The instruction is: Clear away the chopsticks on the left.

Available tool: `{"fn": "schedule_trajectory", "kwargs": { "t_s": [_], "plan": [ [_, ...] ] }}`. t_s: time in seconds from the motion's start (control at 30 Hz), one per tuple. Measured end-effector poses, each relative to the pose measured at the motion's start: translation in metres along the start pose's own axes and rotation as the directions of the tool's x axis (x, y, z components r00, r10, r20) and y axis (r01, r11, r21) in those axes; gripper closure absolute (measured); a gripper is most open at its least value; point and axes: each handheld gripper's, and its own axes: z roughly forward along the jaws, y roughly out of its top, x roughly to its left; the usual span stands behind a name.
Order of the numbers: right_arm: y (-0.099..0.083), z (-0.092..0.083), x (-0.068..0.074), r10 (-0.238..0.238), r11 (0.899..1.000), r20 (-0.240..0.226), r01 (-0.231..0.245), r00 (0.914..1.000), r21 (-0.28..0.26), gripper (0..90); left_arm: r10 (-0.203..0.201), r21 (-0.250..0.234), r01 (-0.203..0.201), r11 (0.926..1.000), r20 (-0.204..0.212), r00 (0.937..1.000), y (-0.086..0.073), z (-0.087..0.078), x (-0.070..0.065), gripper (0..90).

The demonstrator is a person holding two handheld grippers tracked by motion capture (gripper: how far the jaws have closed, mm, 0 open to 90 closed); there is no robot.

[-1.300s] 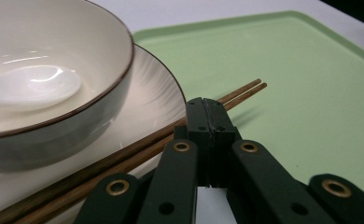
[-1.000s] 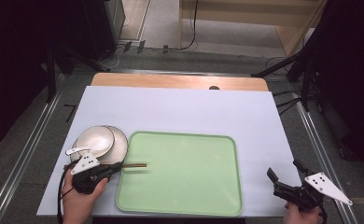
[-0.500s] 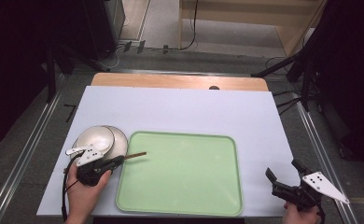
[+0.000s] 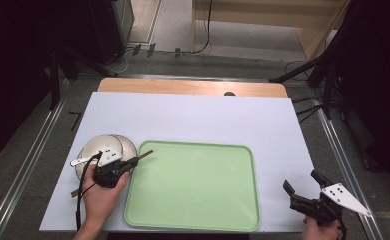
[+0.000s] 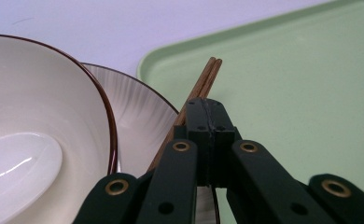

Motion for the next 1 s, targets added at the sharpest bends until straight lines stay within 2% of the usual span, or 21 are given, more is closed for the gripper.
{"fn": "schedule_trajectory", "kwargs": {
  "t_s": [0.03,0.07,0.17,0.2,0.23,0.27,0.37,0.43,0.47,0.5,0.53,0.57,0.6,0.63,0.67,0.7,0.73,0.77,0.8,0.9,1.0],
  "plan": [
    [0.000,0.000,0.000,0.000,1.000,0.000,0.000,1.0000,0.000,0.3,0.000,0.000,0.000,1.0000,0.000,1.0000,0.000,0.000,0.000,90.0],
    [0.000,-0.001,0.000,0.001,1.000,-0.002,-0.001,1.0000,0.000,0.3,-0.002,0.001,0.002,1.0000,-0.024,0.9997,0.001,0.000,-0.002,90.0],
    [0.000,-0.001,0.000,-0.002,1.000,-0.002,0.002,1.0000,0.001,0.3,-0.005,0.004,0.005,1.0000,-0.026,0.9996,0.001,0.000,-0.002,88.7],
    [-0.001,-0.002,0.000,-0.003,1.000,-0.001,0.003,1.0000,0.004,0.3,-0.005,0.002,0.005,1.0000,-0.003,1.0000,0.001,0.000,-0.002,86.1],
    [-0.001,-0.002,0.000,-0.002,1.000,0.000,0.002,1.0000,0.004,0.3,-0.010,0.002,0.010,1.0000,0.038,0.9992,0.002,-0.001,-0.002,86.4],
    [0.000,-0.003,-0.001,-0.002,1.000,0.003,0.002,1.0000,0.000,0.3,-0.009,0.002,0.009,1.0000,0.053,0.9985,0.002,-0.003,-0.002,88.4],
    [0.001,-0.005,-0.001,0.002,1.000,0.005,-0.002,1.0000,-0.010,0.3,0.009,-0.011,-0.008,0.9999,0.083,0.9965,0.002,-0.019,0.001,85.2],
    [0.001,-0.005,-0.001,-0.001,1.000,0.008,0.001,1.0000,-0.013,0.3,0.004,-0.006,-0.003,1.0000,0.085,0.9964,0.000,-0.025,0.003,84.2],
    [0.002,-0.004,0.000,-0.002,1.000,0.008,0.002,1.0000,-0.011,0.3,-0.009,-0.011,0.010,0.9999,0.123,0.9923,-0.004,-0.039,0.012,83.7],
    [0.002,-0.004,0.000,-0.002,1.000,0.008,0.002,1.0000,-0.011,0.3,-0.009,-0.011,0.010,0.9999,0.123,0.9923,-0.004,-0.039,0.012,83.8],
    [0.002,-0.002,0.000,-0.007,1.000,0.004,0.007,1.0000,-0.008,0.3,-0.011,-0.007,0.013,0.9999,0.142,0.9898,-0.008,-0.051,0.018,83.7],
    [0.002,-0.002,0.000,-0.007,1.000,0.004,0.007,1.0000,-0.008,0.3,-0.011,-0.007,0.013,0.9999,0.142,0.9898,-0.008,-0.051,0.018,83.9],
    [0.003,0.000,0.001,-0.013,1.000,0.001,0.013,0.9999,-0.006,0.3,-0.002,-0.008,0.003,1.0000,0.159,0.9873,-0.010,-0.059,0.023,84.4],
    [0.003,0.001,0.002,-0.013,1.000,-0.003,0.013,0.9999,-0.002,0.3,0.010,-0.003,-0.009,1.0000,0.163,0.9866,-0.012,-0.066,0.026,84.5],
    [0.003,0.001,0.002,-0.013,1.000,-0.003,0.013,0.9999,-0.002,0.3,0.017,0.003,-0.018,0.9998,0.148,0.9888,-0.014,-0.072,0.029,84.5],
    [0.004,0.003,0.003,-0.024,1.000,-0.009,0.024,0.9997,-0.002,0.3,0.020,0.021,-0.024,0.9995,0.150,0.9885,-0.018,-0.082,0.037,84.9],
    [0.004,0.003,0.004,-0.026,1.000,-0.012,0.026,0.9996,0.000,0.3,0.021,0.037,-0.027,0.9990,0.151,0.9883,-0.019,-0.084,0.040,84.9],
    [0.004,0.003,0.004,-0.026,1.000,-0.015,0.026,0.9995,0.000,0.3,0.021,0.037,-0.027,0.9990,0.151,0.9883,-0.019,-0.084,0.040,84.9],
    [0.004,0.003,0.004,-0.026,1.000,-0.015,0.026,0.9995,0.000,0.3,0.015,0.052,-0.022,0.9984,0.130,0.9914,-0.022,-0.088,0.044,84.9],
    [0.004,0.005,0.004,-0.020,1.000,-0.026,0.019,0.9995,-0.006,0.3,-0.021,0.060,0.014,0.9981,0.119,0.9927,-0.030,-0.094,0.058,84.4],
    [0.004,0.005,0.004,-0.019,1.000,-0.023,0.019,0.9995,-0.004,0.3,-0.014,0.068,0.006,0.9977,0.122,0.9924,-0.032,-0.092,0.061,83.4]
  ]
}}
